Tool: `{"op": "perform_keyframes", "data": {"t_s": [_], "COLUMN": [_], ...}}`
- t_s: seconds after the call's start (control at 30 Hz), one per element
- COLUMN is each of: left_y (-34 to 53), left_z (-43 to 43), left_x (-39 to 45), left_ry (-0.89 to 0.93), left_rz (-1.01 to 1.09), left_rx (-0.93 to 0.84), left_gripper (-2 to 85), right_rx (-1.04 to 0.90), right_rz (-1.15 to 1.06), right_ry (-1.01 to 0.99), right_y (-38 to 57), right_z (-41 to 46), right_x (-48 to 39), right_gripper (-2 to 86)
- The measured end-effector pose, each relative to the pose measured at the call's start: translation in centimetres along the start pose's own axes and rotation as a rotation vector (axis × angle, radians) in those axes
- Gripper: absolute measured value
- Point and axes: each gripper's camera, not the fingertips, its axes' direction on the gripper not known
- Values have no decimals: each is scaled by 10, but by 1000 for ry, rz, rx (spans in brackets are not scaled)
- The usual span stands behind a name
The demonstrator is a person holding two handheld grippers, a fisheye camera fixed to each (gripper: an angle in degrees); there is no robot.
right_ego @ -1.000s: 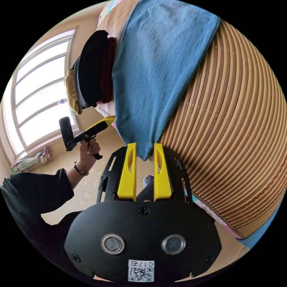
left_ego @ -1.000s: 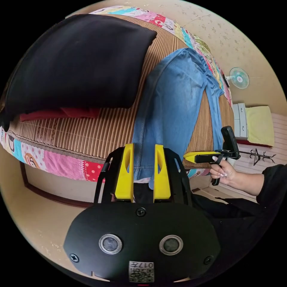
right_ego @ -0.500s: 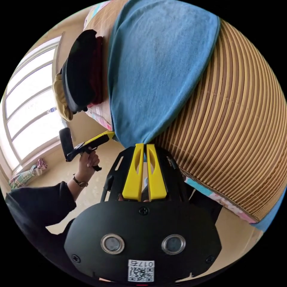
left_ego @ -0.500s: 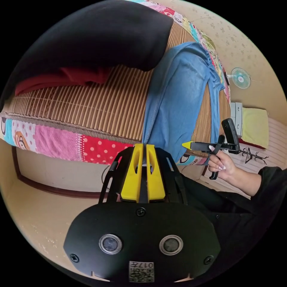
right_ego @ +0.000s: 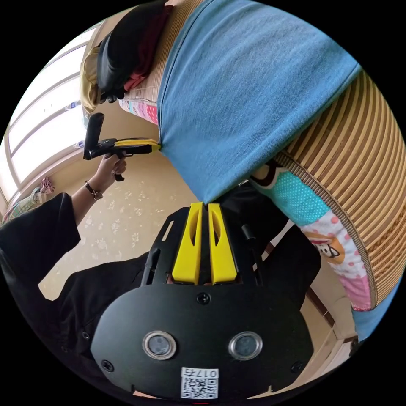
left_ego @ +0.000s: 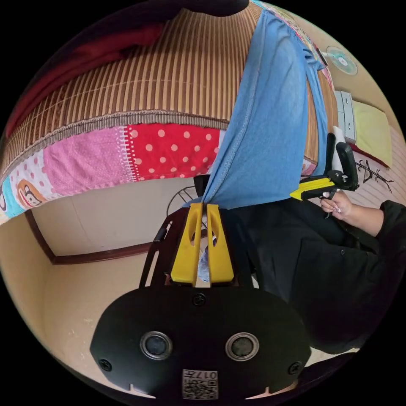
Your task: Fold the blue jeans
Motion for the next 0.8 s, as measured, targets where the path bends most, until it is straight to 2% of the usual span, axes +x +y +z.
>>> {"op": "perform_keyframes", "data": {"t_s": [0.1,0.17,0.27,0.37,0.47,0.53,0.6,0.67,0.8], "left_y": [29,52,74,60,10,-28,-53,-77,-124], "left_z": [7,12,21,27,53,83,106,130,175], "left_x": [-14,-16,2,80,191,273,320,353,397], "left_ry": [-41,-29,89,161,176,230,317,378,330], "left_rz": [-145,-248,-405,-269,27,235,317,358,235], "left_rx": [54,102,162,273,269,254,224,182,84], "left_gripper": [47,53,51,51,68,82,85,88,103], "right_rx": [35,106,255,446,567,616,649,647,552], "right_rz": [-62,-5,118,323,453,522,572,570,473], "right_ry": [3,42,130,310,447,448,424,394,380], "right_y": [19,50,104,172,230,259,283,302,310], "right_z": [-12,-38,-90,-156,-209,-227,-236,-237,-212], "right_x": [-4,14,62,122,166,189,208,221,226], "right_gripper": [26,27,26,26,27,30,35,47,66]}}
